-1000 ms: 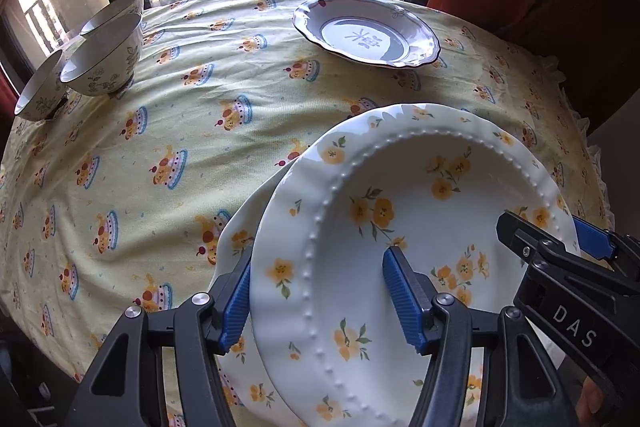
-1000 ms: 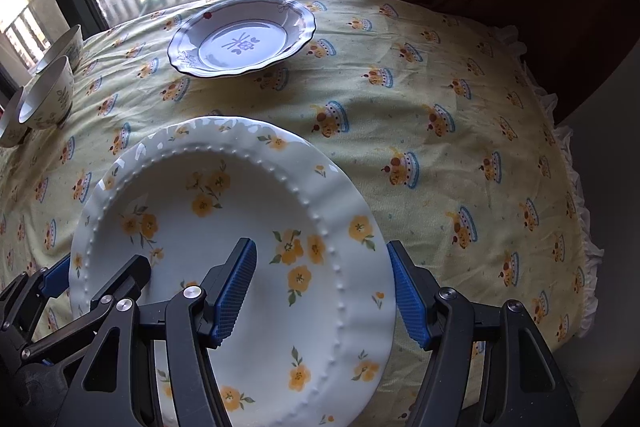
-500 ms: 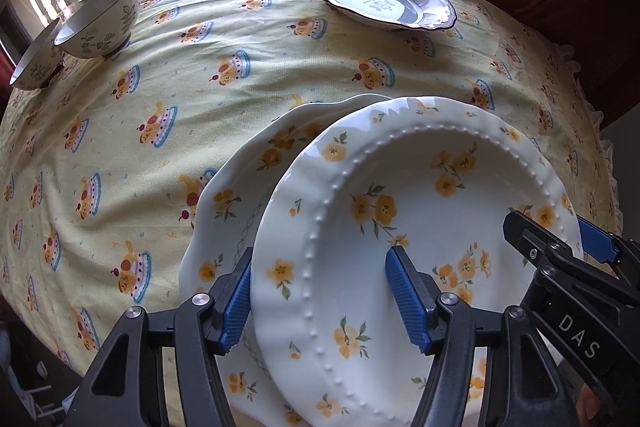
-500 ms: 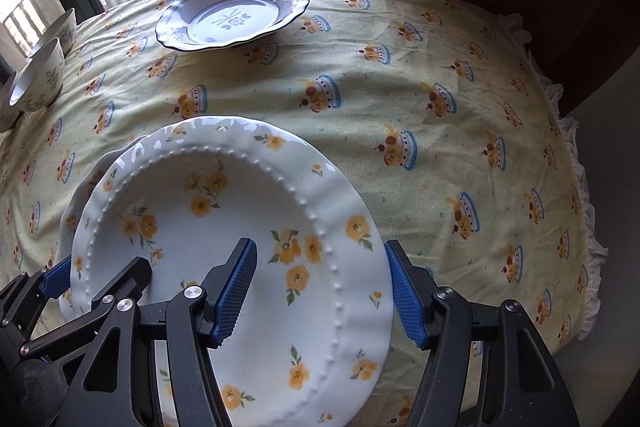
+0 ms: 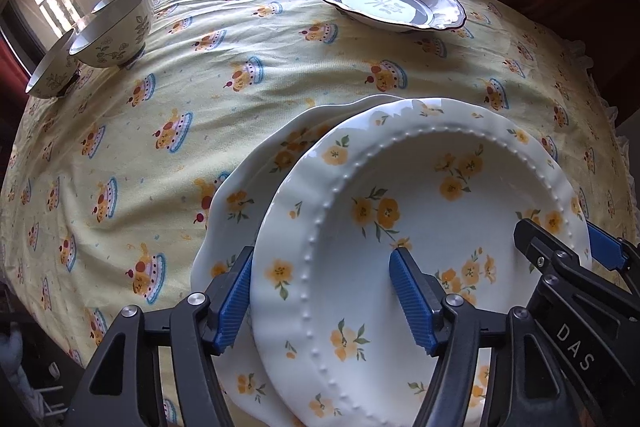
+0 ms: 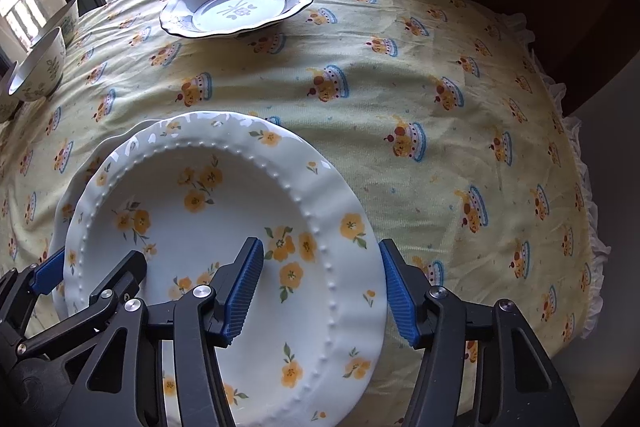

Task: Organize plates and bowls
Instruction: 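Lower the beaded-rim plate onto the orange-flower plate with both grippers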

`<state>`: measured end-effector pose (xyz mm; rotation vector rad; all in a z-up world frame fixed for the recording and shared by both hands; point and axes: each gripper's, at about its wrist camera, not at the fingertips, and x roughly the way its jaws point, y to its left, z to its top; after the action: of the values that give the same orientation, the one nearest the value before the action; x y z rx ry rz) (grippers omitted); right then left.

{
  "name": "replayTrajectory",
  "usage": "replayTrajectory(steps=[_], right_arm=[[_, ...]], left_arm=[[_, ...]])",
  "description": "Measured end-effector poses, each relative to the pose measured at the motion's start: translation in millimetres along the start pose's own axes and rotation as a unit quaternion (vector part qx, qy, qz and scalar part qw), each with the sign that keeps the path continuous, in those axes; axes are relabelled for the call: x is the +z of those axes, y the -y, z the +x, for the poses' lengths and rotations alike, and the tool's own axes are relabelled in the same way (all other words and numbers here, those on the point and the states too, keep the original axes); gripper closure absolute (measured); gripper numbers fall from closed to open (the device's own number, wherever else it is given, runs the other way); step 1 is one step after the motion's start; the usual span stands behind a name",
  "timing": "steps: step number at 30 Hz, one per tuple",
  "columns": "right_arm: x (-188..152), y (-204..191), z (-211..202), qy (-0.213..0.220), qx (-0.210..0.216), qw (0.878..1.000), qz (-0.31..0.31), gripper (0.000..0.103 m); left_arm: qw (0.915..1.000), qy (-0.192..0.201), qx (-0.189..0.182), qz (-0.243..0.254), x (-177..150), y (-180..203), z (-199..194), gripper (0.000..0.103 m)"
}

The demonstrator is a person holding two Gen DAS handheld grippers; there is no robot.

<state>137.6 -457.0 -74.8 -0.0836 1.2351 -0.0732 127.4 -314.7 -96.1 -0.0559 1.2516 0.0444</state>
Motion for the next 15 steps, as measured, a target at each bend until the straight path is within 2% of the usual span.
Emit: replayTrajectory(steps=[3,4,9,12,15], right_arm=[[-1.5,1.1,-1.0,-0.003,0.010,1.000,0.002,0.041],[-2.0,1.2,-1.5,-0.003,0.007,1.000,0.002,0.041],[-4.5,1.0,-4.4,-0.004,0.012,1.000,-0.002,0.042],[-5.1,-2.6,-4.8,-0.003,0.019,1.000,-0.011,0.047],[-4.5,-8.9,-2.0,-0.006,0.008,1.000,-0.021,0.048]], left_arm=[[0.9987,0.006,0.044,0.024,1.0,6.7,-1.7,0.028],[0.9986,0.006,0.047,0.026,0.9,6.6,-2.9,0.027],[0.9998,0.007,0.020,0.001,3.3,-8.9,-11.9,0.026],[1.0000,0.003,-0.003,-0.006,2.4,-16.3,-15.8,0.026],[0.9999,0.000,-0.014,-0.009,0.3,-19.6,-18.8,0.026]])
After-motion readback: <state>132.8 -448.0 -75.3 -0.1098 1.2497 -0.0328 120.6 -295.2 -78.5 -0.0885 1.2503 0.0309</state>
